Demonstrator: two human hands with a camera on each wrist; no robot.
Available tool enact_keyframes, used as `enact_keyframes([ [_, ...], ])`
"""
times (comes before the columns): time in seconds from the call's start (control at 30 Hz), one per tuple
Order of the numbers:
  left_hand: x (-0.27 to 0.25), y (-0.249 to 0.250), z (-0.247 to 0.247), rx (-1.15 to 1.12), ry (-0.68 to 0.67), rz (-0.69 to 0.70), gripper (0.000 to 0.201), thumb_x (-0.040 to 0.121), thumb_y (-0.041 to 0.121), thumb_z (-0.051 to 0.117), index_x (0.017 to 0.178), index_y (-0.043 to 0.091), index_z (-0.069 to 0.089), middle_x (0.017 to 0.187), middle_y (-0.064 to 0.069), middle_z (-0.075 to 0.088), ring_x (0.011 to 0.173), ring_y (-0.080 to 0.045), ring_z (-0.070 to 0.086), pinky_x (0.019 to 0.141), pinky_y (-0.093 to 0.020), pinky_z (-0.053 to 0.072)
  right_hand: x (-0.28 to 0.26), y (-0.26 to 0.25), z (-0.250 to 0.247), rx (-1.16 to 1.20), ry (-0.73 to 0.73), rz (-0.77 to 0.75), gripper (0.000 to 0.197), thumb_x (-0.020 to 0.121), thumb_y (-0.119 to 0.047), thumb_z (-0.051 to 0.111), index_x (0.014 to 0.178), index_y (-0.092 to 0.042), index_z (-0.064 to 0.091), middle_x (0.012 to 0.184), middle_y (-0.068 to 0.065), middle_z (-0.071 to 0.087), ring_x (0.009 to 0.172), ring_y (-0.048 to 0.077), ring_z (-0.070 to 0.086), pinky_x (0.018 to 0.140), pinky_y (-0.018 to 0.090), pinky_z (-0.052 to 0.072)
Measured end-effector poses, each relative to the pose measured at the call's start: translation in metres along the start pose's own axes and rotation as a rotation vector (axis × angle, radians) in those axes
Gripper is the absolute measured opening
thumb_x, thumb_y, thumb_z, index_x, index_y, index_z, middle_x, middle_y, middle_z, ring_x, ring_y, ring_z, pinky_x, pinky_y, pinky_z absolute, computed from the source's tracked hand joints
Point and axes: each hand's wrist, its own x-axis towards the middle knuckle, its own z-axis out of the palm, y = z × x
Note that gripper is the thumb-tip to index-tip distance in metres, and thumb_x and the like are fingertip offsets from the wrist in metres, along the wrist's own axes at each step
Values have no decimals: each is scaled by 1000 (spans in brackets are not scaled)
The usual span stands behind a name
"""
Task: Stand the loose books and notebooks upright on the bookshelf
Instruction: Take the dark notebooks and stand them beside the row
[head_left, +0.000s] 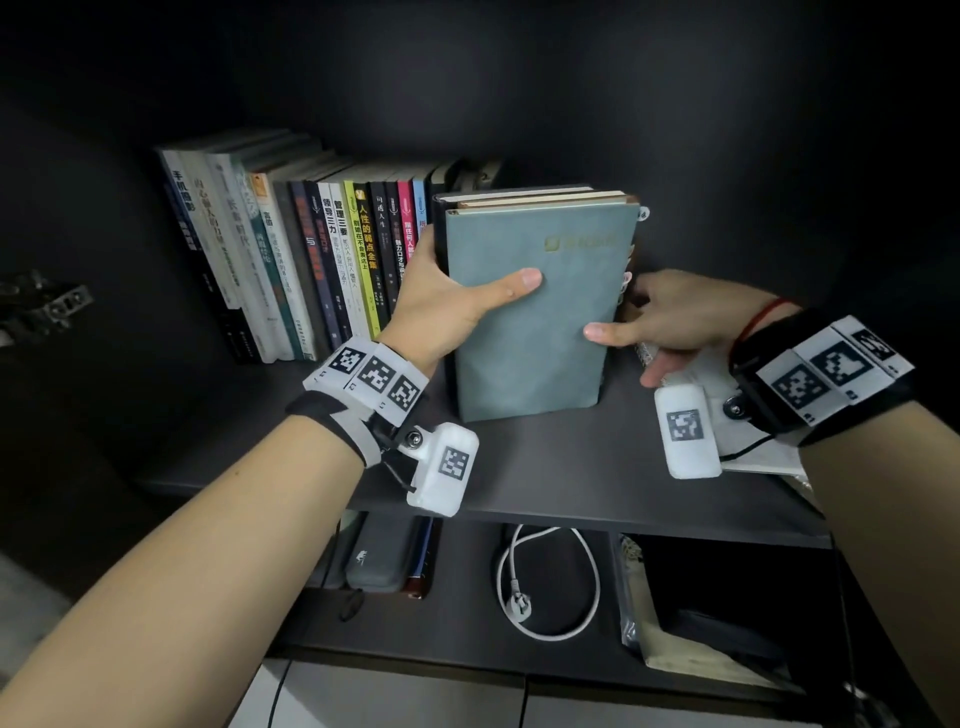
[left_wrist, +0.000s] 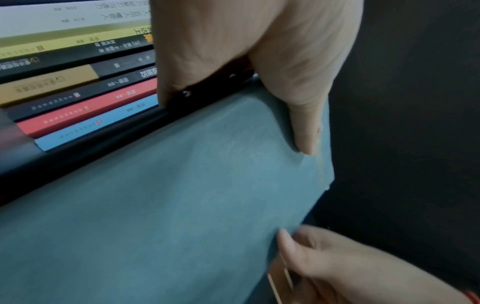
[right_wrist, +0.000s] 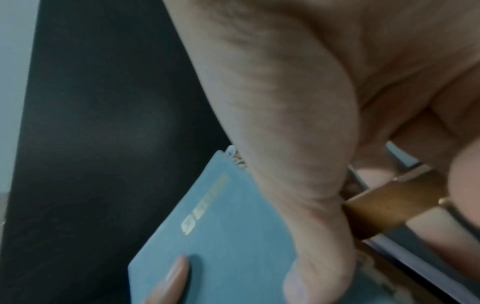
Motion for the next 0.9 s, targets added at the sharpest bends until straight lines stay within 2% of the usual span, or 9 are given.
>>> enact_keyframes([
  [0.07, 0, -1, 3, 26, 42, 15, 77, 67, 17, 97, 131, 16, 56, 116, 6, 76, 102, -5, 75, 82, -24, 61, 2, -5, 7, 60, 49, -38, 23, 90, -35, 78, 101, -28, 60, 109, -9, 65, 74, 28, 80, 67, 32, 65],
  [0.13, 0, 1, 7, 116, 96, 23, 89, 57, 38, 100, 132, 22, 55, 117, 10, 74, 105, -5, 73, 91, -31, 60, 7, -10, 18, 169, 75, -88, 31, 93, -30, 75, 122, -22, 65, 121, -3, 71, 84, 32, 80, 83, 41, 65],
  [0.2, -1, 4, 7, 238, 133, 27, 101, 45, 60, 96, 131, 27, 53, 120, 13, 72, 111, -8, 70, 99, -37, 57, 13, -11, 27, 295, 52, -154, 38, 96, -23, 72, 133, -20, 62, 127, -1, 73, 95, 28, 79, 90, 40, 63],
  [0.27, -4, 9, 4, 302, 125, 30, 97, 44, 66, 92, 126, 31, 54, 119, 15, 72, 112, -8, 69, 100, -39, 56, 14, -11, 31, 374, 9, -227, 40, 97, -17, 71, 135, -20, 61, 129, -2, 71, 108, 22, 75, 92, 40, 63],
  [0.4, -11, 19, -4, 387, 105, 61, 89, 47, 63, 88, 122, 31, 53, 117, 17, 70, 110, -6, 67, 99, -38, 57, 18, -11, 35, 403, -27, -311, 41, 98, -9, 67, 136, -18, 55, 125, -7, 67, 114, 14, 68, 89, 40, 64],
  [0.53, -18, 27, -9, 498, 0, 65, 108, 43, 64, 94, 131, 28, 43, 125, 15, 65, 119, -8, 61, 104, -35, 52, 25, -17, 38, 445, 47, -319, 40, 100, -3, 62, 138, -7, 50, 129, 6, 60, 120, 27, 64, 89, 43, 61],
  [0.67, -23, 32, -8, 545, -74, 71, 106, 47, 52, 97, 129, 26, 36, 120, 11, 66, 115, -10, 63, 100, -36, 54, 24, -17, 36, 492, 71, -319, 40, 102, -1, 58, 134, -22, 46, 128, -1, 60, 123, 24, 63, 90, 36, 62],
  [0.77, -26, 29, 1, 541, -74, 59, 107, 54, 40, 99, 134, 28, 30, 116, 9, 67, 109, -12, 65, 96, -35, 56, 19, -10, 35, 496, 14, -283, 50, 104, -4, 55, 149, -22, 42, 132, -7, 60, 123, 20, 63, 83, 29, 63],
  [0.9, -29, 31, 14, 567, -6, 75, 95, 61, 38, 93, 137, 29, 36, 107, 12, 67, 97, -6, 65, 82, -26, 56, 11, -5, 36, 474, -100, -217, 70, 109, -23, 49, 161, -48, 10, 152, -3, 49, 120, 33, 60, 96, 54, 57],
])
